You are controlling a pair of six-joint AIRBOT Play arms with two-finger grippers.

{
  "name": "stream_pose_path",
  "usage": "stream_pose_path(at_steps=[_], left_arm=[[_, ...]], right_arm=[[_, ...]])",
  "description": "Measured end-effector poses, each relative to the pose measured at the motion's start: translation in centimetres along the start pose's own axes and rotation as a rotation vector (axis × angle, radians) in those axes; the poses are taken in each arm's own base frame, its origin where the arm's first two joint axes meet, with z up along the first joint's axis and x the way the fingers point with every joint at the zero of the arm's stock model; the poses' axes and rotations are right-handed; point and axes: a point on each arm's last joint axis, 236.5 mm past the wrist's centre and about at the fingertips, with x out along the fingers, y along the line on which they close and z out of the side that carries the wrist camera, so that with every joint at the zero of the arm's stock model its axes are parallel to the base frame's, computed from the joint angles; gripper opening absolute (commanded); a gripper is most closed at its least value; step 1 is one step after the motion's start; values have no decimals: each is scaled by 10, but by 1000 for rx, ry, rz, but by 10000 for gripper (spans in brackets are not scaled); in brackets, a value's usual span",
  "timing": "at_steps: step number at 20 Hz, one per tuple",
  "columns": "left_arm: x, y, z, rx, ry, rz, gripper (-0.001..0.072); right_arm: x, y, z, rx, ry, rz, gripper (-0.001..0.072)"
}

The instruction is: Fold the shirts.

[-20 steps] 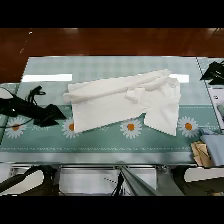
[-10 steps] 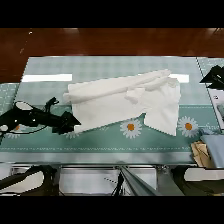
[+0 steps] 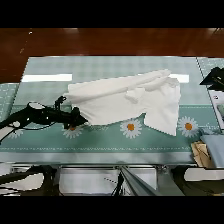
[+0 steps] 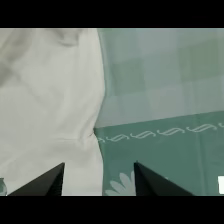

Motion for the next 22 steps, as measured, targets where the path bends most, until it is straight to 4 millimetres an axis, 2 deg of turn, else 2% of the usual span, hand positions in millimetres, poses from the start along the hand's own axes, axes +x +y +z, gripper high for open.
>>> stream_pose_path(at_steps=[1,2,5,7,10,13,17,18,20,21,22], left_arm=[[1,-1,1,9,-3,-4,24],[1,-1,1,17,-2,-6,24],[1,-2,0,44,3,-11,24],[2,-3,-2,60,8,-14,24],[2,-4,-6,74,25,-20,24],[1,-6,-9,85,38,-25,24],[0,-8,-11,101,42,-30,25],[0,-8,-11,103,42,-30,24],[-1,-10,-9,110,38,-33,24],[-2,-12,-6,120,29,-34,24],[-5,-16,0,142,9,-32,24]], right_arm=[[5,-5,-6,13,22,-5,518],[12,-9,-14,27,48,0,588],[41,-7,-44,52,141,65,602],[60,-5,-56,67,163,102,601],[83,1,-55,103,124,157,601],[100,6,-47,136,62,185,601],[124,25,-46,106,31,173,592],[131,30,-45,94,24,157,505],[143,45,-45,69,17,138,111],[147,53,-45,52,15,133,32],[149,60,-46,39,17,132,33]])
